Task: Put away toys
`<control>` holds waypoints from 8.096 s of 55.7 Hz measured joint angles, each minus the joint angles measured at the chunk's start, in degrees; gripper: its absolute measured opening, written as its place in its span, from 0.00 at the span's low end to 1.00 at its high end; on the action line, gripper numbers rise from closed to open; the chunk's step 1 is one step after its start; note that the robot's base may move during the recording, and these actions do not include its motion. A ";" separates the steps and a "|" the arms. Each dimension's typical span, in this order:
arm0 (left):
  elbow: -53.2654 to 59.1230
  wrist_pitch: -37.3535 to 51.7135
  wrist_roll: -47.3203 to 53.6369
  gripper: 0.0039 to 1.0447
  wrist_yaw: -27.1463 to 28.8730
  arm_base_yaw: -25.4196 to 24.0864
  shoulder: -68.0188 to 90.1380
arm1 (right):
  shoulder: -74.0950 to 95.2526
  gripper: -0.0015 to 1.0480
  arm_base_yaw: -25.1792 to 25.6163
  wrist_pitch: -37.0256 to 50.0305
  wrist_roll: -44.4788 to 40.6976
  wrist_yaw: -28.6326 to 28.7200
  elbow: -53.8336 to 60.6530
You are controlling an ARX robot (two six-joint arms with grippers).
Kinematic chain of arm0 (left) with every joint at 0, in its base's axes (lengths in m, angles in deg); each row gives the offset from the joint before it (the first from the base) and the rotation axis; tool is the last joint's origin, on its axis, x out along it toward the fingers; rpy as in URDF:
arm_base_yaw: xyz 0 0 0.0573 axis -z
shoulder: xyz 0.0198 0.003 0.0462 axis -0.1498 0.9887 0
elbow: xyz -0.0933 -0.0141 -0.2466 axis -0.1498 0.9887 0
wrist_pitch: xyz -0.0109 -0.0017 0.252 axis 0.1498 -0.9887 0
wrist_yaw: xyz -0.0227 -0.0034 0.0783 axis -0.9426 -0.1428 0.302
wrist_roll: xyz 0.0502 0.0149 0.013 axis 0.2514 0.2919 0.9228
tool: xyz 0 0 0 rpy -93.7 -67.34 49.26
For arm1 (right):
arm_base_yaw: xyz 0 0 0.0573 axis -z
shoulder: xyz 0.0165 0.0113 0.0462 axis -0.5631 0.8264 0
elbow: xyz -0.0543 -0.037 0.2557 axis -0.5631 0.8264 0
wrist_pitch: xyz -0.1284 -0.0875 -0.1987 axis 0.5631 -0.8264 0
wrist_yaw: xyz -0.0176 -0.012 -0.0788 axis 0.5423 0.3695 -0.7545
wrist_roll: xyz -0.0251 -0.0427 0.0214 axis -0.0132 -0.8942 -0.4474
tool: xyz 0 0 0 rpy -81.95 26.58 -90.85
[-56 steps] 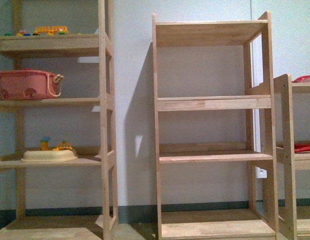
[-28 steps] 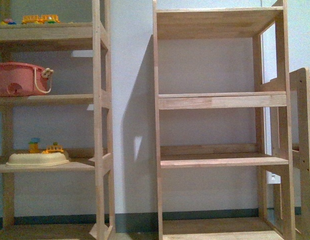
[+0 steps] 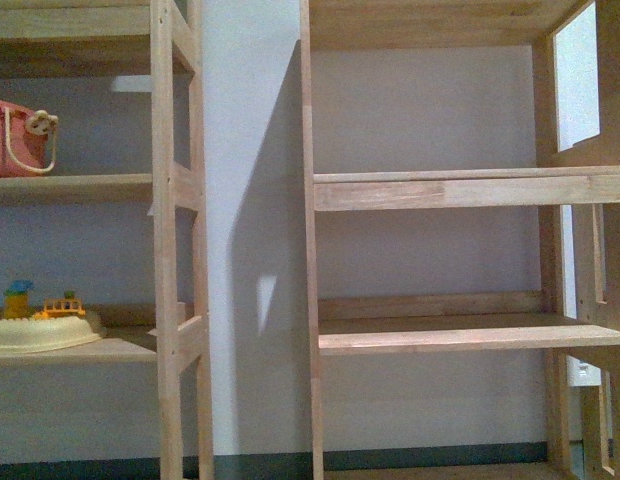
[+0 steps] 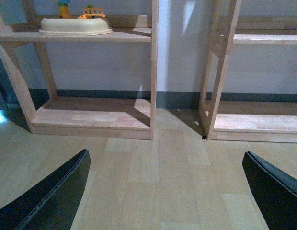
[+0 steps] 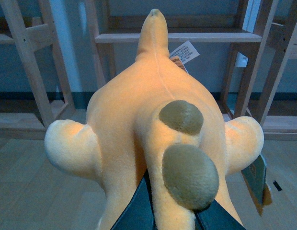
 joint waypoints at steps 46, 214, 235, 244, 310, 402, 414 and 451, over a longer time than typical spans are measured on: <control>0.02 0.00 0.00 0.94 0.00 0.00 0.00 | 0.00 0.06 0.00 0.00 0.00 0.00 0.00; 0.02 0.00 0.00 0.94 -0.02 0.00 0.00 | 96.10 0.06 -15.50 8.94 15.08 -14.36 -108.59; 0.00 0.00 0.00 0.94 -0.02 0.00 0.00 | 98.16 0.06 -14.67 6.51 22.05 -13.88 -110.53; 0.02 0.00 0.00 0.94 -0.02 0.00 0.00 | 99.45 0.06 -13.60 5.62 25.40 -12.96 -111.95; 0.00 0.00 0.00 0.94 -0.02 0.00 0.00 | 95.41 0.94 -16.09 19.80 6.03 -15.45 -105.07; 0.02 0.00 0.00 0.94 -0.02 0.00 0.00 | 14.49 0.94 -25.94 8.46 5.33 -42.01 -11.54; 0.00 0.00 0.00 0.94 -0.02 0.00 0.00 | 14.23 0.94 -25.94 8.39 5.51 -41.77 -11.54; 0.00 0.00 0.00 0.94 -0.04 0.00 0.00 | 4.61 0.04 -0.33 -0.81 0.07 -0.13 -4.63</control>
